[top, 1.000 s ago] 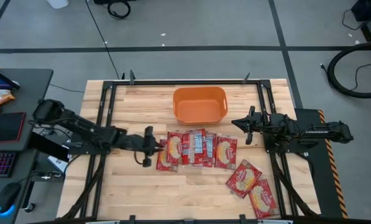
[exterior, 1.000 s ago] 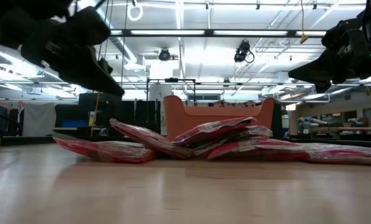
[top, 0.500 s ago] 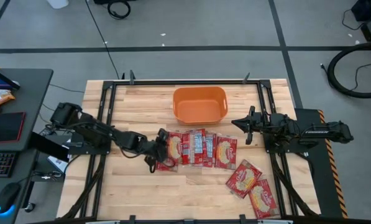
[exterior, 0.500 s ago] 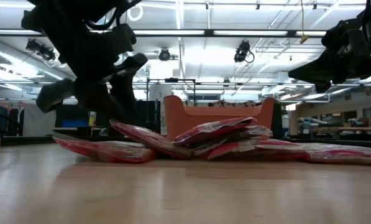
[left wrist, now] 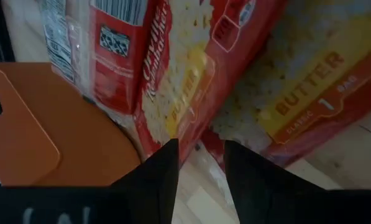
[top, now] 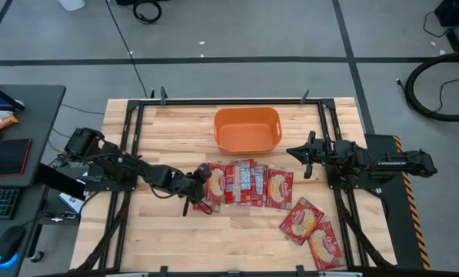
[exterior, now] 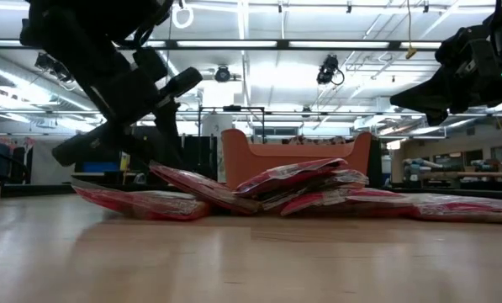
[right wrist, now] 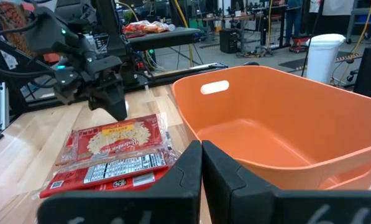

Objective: Sort popcorn bags into baskets
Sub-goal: Put the red popcorn bag into the orange bin

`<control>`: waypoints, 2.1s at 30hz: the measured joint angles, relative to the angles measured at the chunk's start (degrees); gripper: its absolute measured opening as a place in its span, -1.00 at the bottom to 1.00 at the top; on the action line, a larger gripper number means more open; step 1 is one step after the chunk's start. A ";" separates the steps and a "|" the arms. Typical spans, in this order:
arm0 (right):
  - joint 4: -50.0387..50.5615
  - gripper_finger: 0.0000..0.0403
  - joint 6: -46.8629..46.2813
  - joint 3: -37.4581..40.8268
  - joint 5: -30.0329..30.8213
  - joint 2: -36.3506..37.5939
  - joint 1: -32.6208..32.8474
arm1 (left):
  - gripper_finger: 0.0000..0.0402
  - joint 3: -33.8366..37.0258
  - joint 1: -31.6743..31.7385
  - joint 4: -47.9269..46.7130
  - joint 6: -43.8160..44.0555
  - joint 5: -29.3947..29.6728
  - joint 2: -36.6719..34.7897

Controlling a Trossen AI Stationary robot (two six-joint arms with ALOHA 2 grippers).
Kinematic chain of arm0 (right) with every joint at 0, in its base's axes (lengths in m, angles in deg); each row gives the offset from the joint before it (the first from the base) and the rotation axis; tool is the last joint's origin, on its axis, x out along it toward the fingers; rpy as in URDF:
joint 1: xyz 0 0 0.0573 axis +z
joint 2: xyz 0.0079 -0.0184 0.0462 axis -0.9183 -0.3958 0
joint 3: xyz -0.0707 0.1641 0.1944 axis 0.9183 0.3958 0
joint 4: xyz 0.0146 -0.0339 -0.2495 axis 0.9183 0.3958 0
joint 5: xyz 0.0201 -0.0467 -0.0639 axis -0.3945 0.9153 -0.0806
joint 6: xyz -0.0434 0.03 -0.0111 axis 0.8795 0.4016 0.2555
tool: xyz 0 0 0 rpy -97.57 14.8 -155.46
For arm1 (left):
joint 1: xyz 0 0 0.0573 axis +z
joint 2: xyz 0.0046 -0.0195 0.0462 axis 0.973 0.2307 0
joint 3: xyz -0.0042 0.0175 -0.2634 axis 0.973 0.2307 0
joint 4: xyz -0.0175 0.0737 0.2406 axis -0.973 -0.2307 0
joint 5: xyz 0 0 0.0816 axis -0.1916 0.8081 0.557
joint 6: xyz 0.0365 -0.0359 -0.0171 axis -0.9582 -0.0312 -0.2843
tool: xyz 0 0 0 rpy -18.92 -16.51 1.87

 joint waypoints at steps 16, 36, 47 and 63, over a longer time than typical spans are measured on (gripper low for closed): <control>-1.11 -0.91 0.00 -0.01 -0.07 0.00 0.02 | -0.15 0.00 -0.14 8.07 -7.82 0.90 6.32; -1.31 -0.91 0.00 -0.01 -0.13 0.00 0.00 | -0.97 -28.23 -2.39 -32.46 26.40 -0.05 6.33; -1.31 -0.91 0.00 -0.01 -0.18 0.00 0.02 | -0.98 -48.41 5.76 -42.69 59.23 -3.38 6.33; -1.33 -0.91 0.00 -0.01 -0.24 0.00 0.02 | -0.94 -48.88 22.01 -22.06 63.75 -1.88 15.86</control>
